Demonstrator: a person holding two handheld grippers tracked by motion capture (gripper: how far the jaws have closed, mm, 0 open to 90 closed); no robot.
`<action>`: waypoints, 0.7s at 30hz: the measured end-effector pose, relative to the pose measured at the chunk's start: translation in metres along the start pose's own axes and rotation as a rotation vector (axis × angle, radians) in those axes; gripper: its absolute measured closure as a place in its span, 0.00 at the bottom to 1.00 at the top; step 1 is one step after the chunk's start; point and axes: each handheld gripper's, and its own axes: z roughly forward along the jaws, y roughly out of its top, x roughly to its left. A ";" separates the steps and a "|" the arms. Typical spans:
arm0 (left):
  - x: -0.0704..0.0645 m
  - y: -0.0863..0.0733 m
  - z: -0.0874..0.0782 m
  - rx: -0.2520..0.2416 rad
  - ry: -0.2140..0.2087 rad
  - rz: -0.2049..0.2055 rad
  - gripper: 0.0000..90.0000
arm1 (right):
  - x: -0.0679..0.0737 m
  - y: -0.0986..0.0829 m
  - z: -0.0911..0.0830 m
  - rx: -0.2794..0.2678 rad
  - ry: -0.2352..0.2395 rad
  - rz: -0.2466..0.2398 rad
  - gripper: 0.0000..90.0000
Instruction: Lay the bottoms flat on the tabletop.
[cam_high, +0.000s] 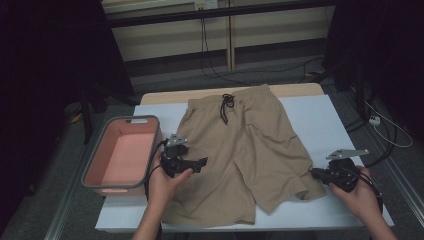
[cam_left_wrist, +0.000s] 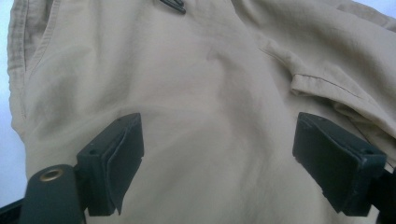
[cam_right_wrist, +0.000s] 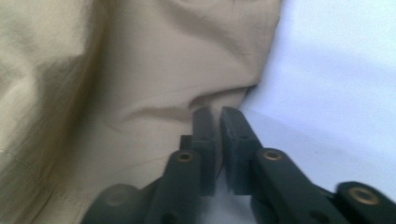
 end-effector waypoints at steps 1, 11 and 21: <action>0.000 0.000 0.000 0.001 -0.002 0.000 0.19 | 0.000 0.001 -0.001 0.003 -0.006 -0.009 1.00; 0.000 0.001 0.000 -0.004 0.000 0.002 0.19 | -0.023 -0.006 -0.018 -0.020 -0.075 0.037 1.00; 0.001 0.001 -0.001 -0.009 0.002 0.000 0.18 | -0.046 -0.021 -0.029 0.000 -0.149 0.098 1.00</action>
